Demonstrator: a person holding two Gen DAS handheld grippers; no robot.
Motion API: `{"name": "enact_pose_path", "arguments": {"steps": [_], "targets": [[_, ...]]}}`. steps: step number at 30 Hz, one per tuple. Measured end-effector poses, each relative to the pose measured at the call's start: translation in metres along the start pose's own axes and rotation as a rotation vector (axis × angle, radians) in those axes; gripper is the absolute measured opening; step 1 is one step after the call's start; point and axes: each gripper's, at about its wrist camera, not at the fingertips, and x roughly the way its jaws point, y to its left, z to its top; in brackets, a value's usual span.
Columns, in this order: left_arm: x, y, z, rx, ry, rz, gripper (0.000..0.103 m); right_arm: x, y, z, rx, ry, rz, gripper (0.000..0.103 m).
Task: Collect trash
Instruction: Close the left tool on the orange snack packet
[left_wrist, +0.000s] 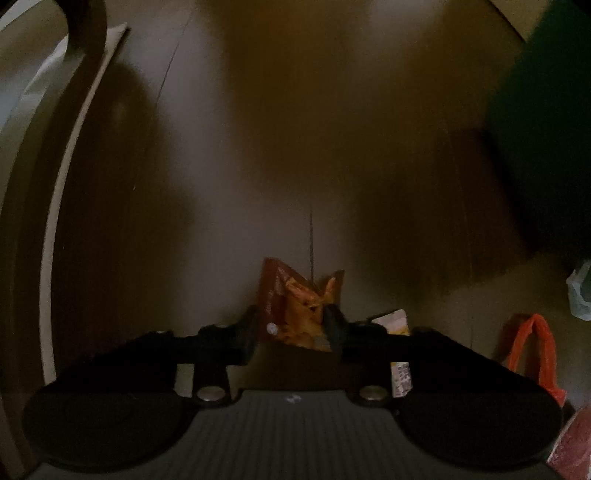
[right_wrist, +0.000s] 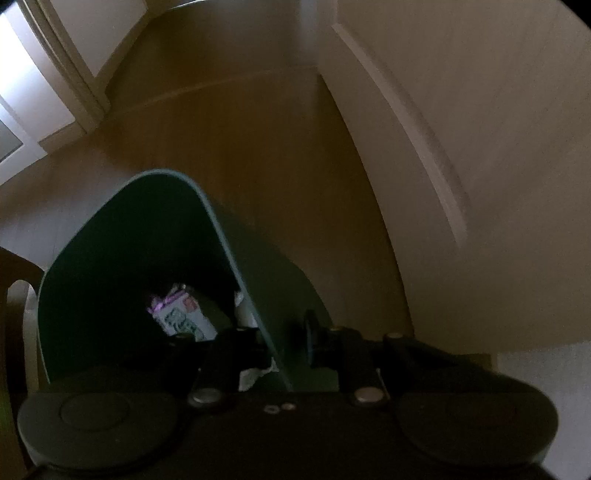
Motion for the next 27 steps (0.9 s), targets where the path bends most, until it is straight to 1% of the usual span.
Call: {"name": "enact_pose_path", "arguments": {"steps": [1,3,4,6,8,10,14,16,17,19,21,25,27], "targets": [[0.0,0.001,-0.002,-0.003,0.002,-0.005,0.033,-0.001,0.002,-0.002,-0.008,-0.005,-0.001,0.015],[0.001,0.001,-0.006,0.007,-0.001,-0.006,0.024,-0.004,0.009,-0.007,-0.029,-0.012,-0.006,0.015],[0.001,0.001,-0.004,0.014,-0.003,-0.015,0.017,-0.007,0.014,-0.008,-0.043,-0.017,-0.011,0.015],[-0.001,0.0,-0.006,0.033,-0.013,-0.001,0.015,-0.009,0.019,-0.012,-0.062,-0.025,-0.022,0.015],[-0.003,-0.003,-0.004,0.047,-0.019,0.004,0.01,-0.008,0.025,-0.017,-0.083,-0.028,-0.037,0.015],[-0.006,-0.002,0.001,0.041,-0.022,0.009,0.007,-0.008,0.029,-0.02,-0.09,-0.032,-0.045,0.015],[-0.029,0.004,0.001,0.04,-0.036,0.043,0.005,-0.003,0.037,-0.023,-0.115,-0.044,-0.061,0.015],[-0.051,0.009,0.006,0.029,-0.049,0.043,0.003,-0.004,0.043,-0.026,-0.126,-0.043,-0.066,0.015],[-0.07,0.01,0.006,0.016,-0.063,0.029,0.003,-0.005,0.046,-0.027,-0.136,-0.045,-0.068,0.015],[-0.112,0.011,0.011,-0.004,-0.101,-0.012,0.003,-0.006,0.051,-0.029,-0.153,-0.045,-0.069,0.015],[-0.15,0.008,0.014,0.0,-0.157,-0.057,0.003,-0.008,0.057,-0.032,-0.172,-0.045,-0.068,0.015],[-0.233,-0.013,0.017,0.068,-0.26,-0.145,0.003,-0.013,0.073,-0.039,-0.215,-0.051,-0.06,0.014],[-0.267,-0.026,0.015,0.114,-0.299,-0.204,0.003,-0.016,0.081,-0.042,-0.23,-0.051,-0.054,0.014]]}}
